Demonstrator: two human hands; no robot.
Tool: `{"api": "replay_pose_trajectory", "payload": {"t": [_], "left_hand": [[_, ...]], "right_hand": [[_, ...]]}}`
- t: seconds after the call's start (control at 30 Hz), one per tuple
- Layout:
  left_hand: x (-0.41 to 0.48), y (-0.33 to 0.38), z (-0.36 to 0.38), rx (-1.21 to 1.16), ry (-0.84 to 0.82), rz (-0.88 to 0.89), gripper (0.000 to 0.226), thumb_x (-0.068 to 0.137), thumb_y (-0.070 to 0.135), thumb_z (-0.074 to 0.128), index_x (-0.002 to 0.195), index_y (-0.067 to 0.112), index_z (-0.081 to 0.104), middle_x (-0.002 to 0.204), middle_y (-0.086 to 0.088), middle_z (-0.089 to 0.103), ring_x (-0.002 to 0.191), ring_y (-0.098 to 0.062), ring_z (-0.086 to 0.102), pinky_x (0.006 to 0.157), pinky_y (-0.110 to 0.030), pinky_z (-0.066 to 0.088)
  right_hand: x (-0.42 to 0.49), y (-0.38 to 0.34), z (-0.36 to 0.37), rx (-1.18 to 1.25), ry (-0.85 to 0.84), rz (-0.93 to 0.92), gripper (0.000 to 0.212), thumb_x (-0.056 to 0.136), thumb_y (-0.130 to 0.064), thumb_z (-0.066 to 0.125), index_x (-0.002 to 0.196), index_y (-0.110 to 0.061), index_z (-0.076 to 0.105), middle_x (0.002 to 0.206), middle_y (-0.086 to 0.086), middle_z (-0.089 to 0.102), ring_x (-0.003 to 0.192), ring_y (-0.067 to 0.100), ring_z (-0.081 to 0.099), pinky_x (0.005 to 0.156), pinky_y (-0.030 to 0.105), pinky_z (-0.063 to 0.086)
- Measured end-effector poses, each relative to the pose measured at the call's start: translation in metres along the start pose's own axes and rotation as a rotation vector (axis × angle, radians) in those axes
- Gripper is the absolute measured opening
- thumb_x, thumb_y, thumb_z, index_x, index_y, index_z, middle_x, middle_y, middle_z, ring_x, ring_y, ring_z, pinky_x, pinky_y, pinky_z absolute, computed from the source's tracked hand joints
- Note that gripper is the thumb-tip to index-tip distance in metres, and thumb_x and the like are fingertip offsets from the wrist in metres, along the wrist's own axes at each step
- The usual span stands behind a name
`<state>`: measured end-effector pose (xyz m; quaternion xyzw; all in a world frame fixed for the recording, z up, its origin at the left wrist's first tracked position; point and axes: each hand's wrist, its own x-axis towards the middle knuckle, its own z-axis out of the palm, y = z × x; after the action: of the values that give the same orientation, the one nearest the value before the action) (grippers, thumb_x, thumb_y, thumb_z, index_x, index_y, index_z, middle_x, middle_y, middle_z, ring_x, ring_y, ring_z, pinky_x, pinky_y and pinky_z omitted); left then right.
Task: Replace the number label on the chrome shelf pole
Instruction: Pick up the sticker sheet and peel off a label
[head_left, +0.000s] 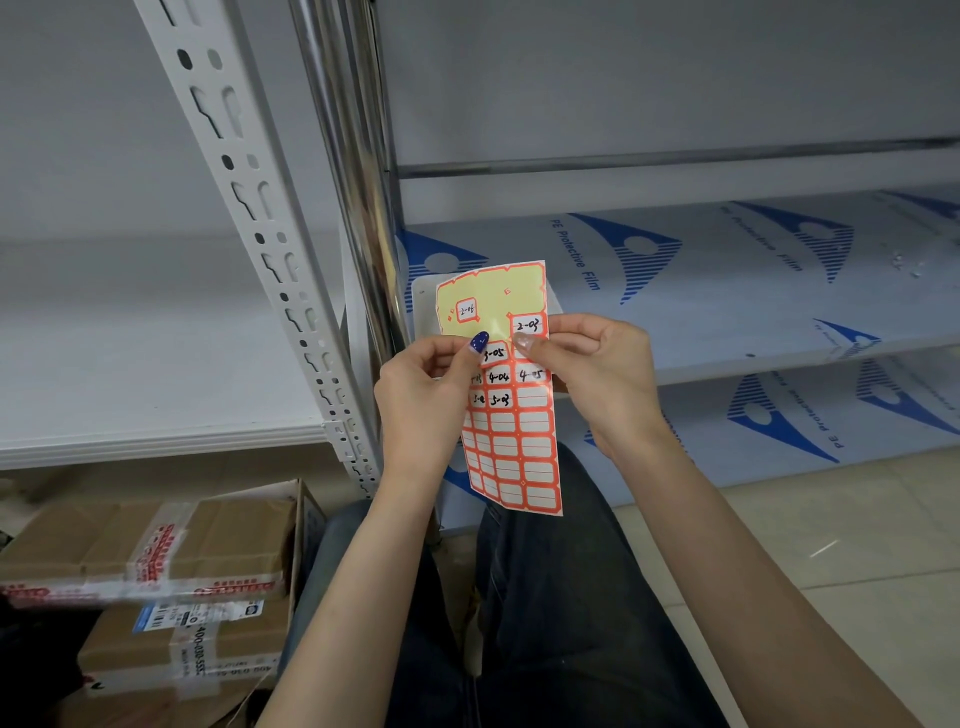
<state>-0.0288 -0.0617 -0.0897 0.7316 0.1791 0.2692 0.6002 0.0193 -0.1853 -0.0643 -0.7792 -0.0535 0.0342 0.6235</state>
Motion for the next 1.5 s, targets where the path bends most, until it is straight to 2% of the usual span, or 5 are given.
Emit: {"api": "replay_pose_trajectory", "payload": {"t": [0.43,0.63,0.8,0.93,1.5], "left_hand": [[0.006,0.009,-0.003,0.110,-0.047,0.050,0.007,0.088,0.021,0.063,0.093,0.017,0.065,0.090,0.006,0.067,0.085,-0.008,0.065,0.071,-0.019,0.053],[0.004,0.006,0.002,0.183,-0.080,0.098,0.004,0.090,0.021,0.061,0.092,0.019,0.061,0.086,0.011,0.062,0.079,0.001,0.060,0.061,-0.006,0.047],[0.015,0.005,-0.008,0.149,0.062,0.089,0.008,0.093,0.014,0.056,0.096,0.012,0.062,0.086,0.001,0.064,0.077,-0.010,0.059,0.070,-0.022,0.049],[0.014,0.010,-0.008,0.256,-0.030,0.209,0.003,0.091,0.018,0.060,0.090,0.016,0.062,0.078,0.012,0.061,0.072,-0.001,0.056,0.062,-0.006,0.043],[0.031,-0.010,0.023,0.010,-0.069,-0.100,0.015,0.092,0.016,0.053,0.096,0.007,0.065,0.079,0.005,0.065,0.064,0.005,0.058,0.067,-0.014,0.047]], "right_hand": [[-0.006,-0.006,-0.007,-0.040,-0.198,-0.003,0.029,0.077,-0.020,0.075,0.102,-0.021,0.061,0.103,-0.002,0.073,0.087,0.011,0.071,0.077,0.031,0.057],[-0.006,-0.004,-0.010,-0.033,-0.196,0.035,0.026,0.078,-0.020,0.075,0.100,-0.020,0.061,0.097,-0.004,0.072,0.084,0.010,0.071,0.073,0.029,0.056],[-0.008,0.003,-0.018,-0.072,-0.195,0.091,0.028,0.078,-0.015,0.075,0.103,-0.016,0.062,0.100,-0.001,0.072,0.087,0.014,0.071,0.078,0.035,0.056],[-0.005,0.014,-0.028,-0.040,-0.156,0.111,0.025,0.080,-0.013,0.073,0.102,-0.016,0.061,0.105,0.002,0.072,0.091,0.017,0.071,0.083,0.039,0.056],[0.102,0.023,-0.081,0.040,0.077,-0.036,0.025,0.092,-0.017,0.060,0.116,-0.017,0.052,0.099,-0.007,0.067,0.077,0.004,0.068,0.064,0.022,0.055]]}}
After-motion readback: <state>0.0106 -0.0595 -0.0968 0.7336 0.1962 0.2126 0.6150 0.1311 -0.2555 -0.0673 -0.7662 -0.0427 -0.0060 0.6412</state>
